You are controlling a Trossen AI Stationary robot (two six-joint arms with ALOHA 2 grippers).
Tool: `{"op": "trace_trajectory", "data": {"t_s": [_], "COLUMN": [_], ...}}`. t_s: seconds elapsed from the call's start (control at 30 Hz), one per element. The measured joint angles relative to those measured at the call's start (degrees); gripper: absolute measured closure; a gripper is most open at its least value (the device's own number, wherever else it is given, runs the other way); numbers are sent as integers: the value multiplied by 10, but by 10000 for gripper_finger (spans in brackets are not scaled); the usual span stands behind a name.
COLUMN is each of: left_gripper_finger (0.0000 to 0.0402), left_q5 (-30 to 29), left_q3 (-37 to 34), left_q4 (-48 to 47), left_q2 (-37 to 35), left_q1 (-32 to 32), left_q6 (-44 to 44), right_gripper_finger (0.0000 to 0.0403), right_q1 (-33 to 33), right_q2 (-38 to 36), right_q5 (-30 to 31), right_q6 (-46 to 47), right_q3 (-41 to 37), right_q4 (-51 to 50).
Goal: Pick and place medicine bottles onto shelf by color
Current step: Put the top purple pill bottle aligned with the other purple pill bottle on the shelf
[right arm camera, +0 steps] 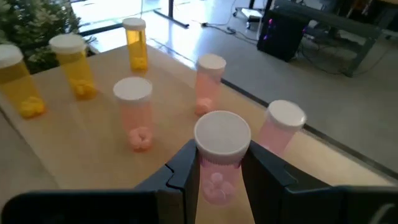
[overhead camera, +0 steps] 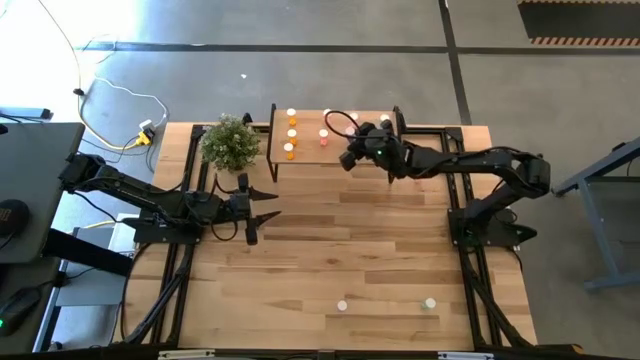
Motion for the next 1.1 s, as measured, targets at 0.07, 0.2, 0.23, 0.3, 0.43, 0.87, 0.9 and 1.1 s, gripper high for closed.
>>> {"op": "trace_trajectory", "data": {"t_s": [0.07,0.2,0.23,0.3,0.43,0.87,0.9,1.1], "left_gripper_finger": [202,202,202,202,202,202,202,202], "left_q5": [0,0,0,0,0,0,0,0], "left_q3": [0,0,0,0,0,0,0,0], "left_q4": [-3,-3,-3,-3,-3,-2,-2,-2], "left_q2": [0,0,0,0,0,0,0,0], "left_q1": [0,0,0,0,0,0,0,0], "left_q6": [0,0,0,0,-2,-10,-10,-10], "right_gripper_finger": [310,310,310,310,310,310,310,310], "right_q1": [0,2,2,2,8,11,11,11], "right_q2": [0,0,0,3,5,21,23,27], "right_q5": [7,8,8,13,36,53,54,58], "right_q6": [0,20,29,42,56,95,95,96], "right_q3": [1,1,1,1,1,1,1,1], "right_q4": [0,-11,-17,-26,-27,-30,-30,-28]}}
